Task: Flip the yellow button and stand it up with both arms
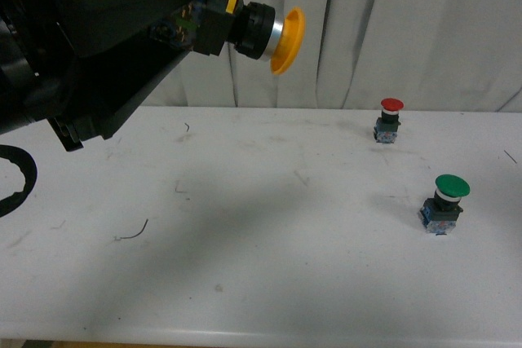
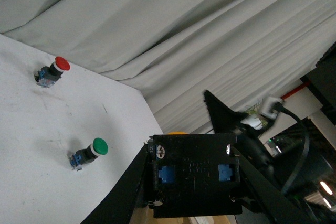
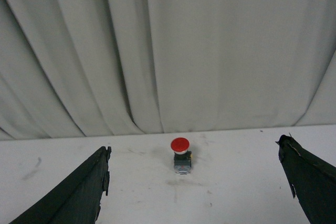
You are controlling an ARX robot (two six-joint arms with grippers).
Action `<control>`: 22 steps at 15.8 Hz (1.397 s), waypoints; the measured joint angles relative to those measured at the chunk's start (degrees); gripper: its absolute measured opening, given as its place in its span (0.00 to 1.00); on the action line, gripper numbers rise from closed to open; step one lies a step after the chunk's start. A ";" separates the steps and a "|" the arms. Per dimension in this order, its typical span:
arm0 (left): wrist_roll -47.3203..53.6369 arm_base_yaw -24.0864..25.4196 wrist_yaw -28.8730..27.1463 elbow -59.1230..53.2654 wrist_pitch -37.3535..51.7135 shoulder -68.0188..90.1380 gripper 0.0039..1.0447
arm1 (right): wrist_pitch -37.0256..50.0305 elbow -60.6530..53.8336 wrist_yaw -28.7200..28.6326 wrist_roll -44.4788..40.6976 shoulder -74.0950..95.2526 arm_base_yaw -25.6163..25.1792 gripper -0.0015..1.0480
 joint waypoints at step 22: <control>1.95 -0.48 0.44 0.00 0.02 -0.50 0.34 | 25.00 -8.72 -24.52 71.58 14.62 14.38 0.94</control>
